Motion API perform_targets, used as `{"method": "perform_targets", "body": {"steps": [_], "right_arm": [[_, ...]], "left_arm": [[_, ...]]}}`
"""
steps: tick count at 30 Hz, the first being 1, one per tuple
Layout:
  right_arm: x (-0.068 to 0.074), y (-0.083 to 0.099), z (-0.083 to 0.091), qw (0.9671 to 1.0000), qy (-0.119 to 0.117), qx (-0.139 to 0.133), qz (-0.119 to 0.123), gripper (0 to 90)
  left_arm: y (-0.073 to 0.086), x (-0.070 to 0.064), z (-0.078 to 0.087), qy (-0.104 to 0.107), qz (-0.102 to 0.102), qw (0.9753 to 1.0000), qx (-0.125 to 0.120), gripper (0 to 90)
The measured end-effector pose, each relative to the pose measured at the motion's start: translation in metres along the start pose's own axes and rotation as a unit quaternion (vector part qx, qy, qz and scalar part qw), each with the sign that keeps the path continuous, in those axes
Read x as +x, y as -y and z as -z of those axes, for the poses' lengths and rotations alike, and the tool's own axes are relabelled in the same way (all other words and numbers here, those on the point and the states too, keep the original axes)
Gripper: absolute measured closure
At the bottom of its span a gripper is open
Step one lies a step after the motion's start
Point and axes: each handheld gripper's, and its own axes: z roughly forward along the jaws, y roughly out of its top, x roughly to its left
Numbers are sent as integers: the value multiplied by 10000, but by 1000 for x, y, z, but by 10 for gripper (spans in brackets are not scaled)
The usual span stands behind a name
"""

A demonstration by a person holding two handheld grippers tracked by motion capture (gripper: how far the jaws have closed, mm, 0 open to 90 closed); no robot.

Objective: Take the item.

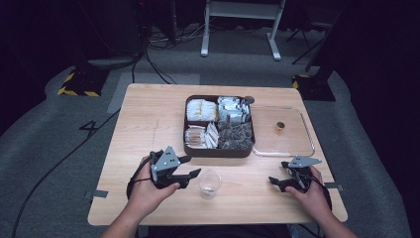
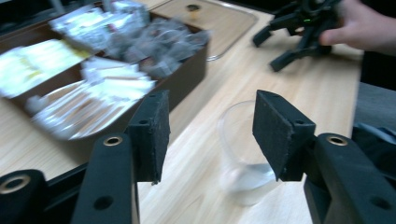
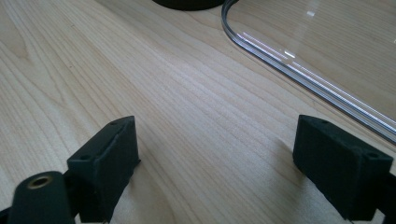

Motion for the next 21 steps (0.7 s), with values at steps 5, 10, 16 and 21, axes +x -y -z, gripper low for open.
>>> {"method": "perform_targets", "body": {"steps": [5, 10, 16, 21], "right_arm": [[0, 0, 0, 10000, 2, 2, 0, 143], [0, 0, 0, 10000, 1, 2, 1, 143], [0, 0, 0, 10000, 2, 2, 0, 143], [0, 0, 0, 10000, 3, 1, 1, 142]], "left_arm": [[8, 10, 9, -250, 113, 9996, 94, 430], [18, 20, 17, -610, 146, 9977, 263, 365], [30, 35, 26, -889, 365, 9948, 337, 316], [40, 48, 32, -1233, 516, 9903, 375, 270]]}}
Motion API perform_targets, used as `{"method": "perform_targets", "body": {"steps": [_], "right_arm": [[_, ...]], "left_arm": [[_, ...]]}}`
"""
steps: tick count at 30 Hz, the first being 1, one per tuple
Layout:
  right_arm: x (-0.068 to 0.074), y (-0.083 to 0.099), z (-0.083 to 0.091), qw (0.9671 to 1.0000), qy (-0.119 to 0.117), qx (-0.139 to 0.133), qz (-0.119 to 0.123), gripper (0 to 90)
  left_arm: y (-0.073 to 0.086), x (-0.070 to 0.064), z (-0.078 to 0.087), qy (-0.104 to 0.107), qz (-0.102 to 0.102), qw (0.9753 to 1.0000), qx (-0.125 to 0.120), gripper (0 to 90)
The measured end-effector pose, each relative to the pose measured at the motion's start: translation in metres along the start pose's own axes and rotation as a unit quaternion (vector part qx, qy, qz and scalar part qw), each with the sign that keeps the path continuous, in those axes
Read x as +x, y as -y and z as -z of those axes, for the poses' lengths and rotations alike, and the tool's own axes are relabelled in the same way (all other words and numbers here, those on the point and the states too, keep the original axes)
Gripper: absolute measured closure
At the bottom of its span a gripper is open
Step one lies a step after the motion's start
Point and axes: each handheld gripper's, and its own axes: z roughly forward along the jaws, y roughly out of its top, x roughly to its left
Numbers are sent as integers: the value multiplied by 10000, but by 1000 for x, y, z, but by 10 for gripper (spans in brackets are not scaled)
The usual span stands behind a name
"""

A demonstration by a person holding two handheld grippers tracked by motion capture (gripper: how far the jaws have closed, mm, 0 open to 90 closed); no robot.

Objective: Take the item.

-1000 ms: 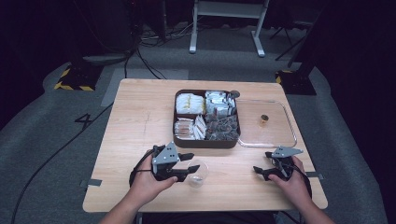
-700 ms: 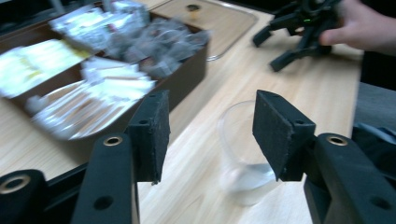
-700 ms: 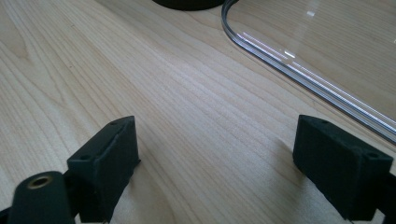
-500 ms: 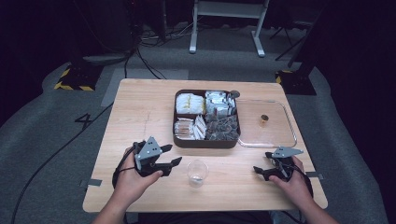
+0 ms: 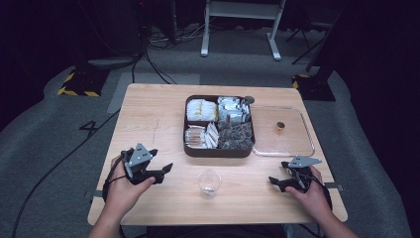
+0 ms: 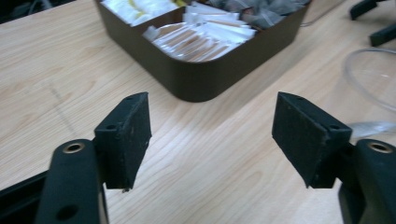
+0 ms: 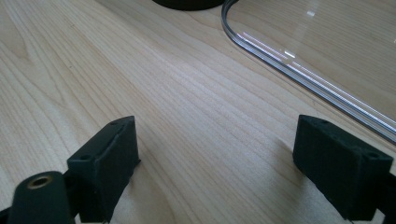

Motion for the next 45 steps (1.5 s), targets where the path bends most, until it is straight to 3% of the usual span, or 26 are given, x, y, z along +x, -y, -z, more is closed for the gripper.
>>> {"method": "perform_targets", "body": {"steps": [6, 13, 24, 36, 42, 45], "right_arm": [[0, 0, 0, 10000, -2, 1, -2, 142], [0, 0, 0, 10000, 0, 1, -1, 142], [0, 0, 0, 10000, 0, 1, -1, 143], [0, 0, 0, 10000, -5, -1, -2, 143], [0, 0, 0, 10000, -6, -1, -3, 142], [0, 0, 0, 10000, -6, -2, -2, 142]], "left_arm": [[15, 15, 0, -348, 80, 9990, 279, 269], [38, 32, 0, -490, 375, 9965, 557, 267], [64, 42, -3, -546, 559, 9916, 1026, 257], [79, 42, -12, -515, 680, 9856, 1459, 234], [83, 40, -12, -631, 731, 9858, 1373, 182], [87, 40, -13, -672, 740, 9876, 1213, 146]]}}
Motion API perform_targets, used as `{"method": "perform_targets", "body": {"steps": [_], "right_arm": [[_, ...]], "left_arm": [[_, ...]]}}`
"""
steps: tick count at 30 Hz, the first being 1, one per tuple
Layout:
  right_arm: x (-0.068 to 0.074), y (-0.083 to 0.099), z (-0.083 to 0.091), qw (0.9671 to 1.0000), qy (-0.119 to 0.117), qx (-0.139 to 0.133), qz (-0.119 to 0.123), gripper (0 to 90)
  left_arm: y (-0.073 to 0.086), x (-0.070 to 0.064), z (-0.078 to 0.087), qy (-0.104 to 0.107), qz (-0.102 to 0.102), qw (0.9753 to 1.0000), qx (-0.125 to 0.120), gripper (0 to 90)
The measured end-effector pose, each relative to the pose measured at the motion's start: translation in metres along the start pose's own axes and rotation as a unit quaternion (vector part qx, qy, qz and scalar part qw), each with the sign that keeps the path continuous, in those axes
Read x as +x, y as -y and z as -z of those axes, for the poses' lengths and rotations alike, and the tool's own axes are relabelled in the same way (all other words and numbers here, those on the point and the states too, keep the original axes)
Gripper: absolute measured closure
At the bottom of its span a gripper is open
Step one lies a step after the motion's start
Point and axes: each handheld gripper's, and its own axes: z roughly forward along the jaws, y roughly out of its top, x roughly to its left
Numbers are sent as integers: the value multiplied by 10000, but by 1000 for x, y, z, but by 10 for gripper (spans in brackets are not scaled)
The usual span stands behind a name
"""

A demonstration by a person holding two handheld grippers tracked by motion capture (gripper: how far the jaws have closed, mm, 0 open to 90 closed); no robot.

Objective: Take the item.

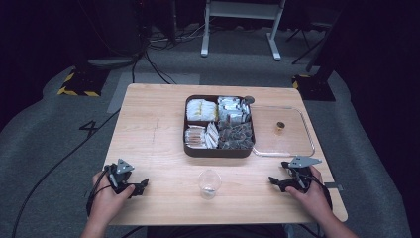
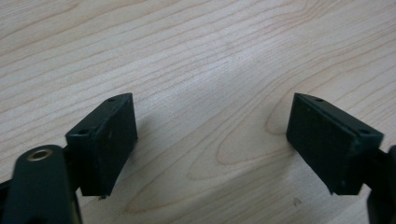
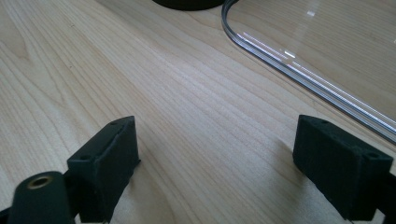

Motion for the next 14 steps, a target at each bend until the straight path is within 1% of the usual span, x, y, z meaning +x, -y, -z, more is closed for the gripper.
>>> {"method": "perform_targets", "body": {"steps": [1, 2, 3, 7, 14], "right_arm": [[0, 0, 0, 10000, 1, 0, 0, 143], [0, 0, 0, 10000, 1, 2, 7, 143], [0, 0, 0, 10000, 1, 1, -1, 143], [0, 0, 0, 10000, 0, 0, 0, 142], [0, 0, 0, 10000, 3, 3, 6, 142]], "left_arm": [[1, -1, 0, -18, 46, 10000, -67, 143], [3, -1, -1, -10, 32, 9999, -156, 138], [4, -1, -2, -17, 31, 9998, -192, 125], [6, -2, -1, -71, 82, 9997, -206, 124], [6, -2, -1, -71, 85, 9997, -206, 124]]}}
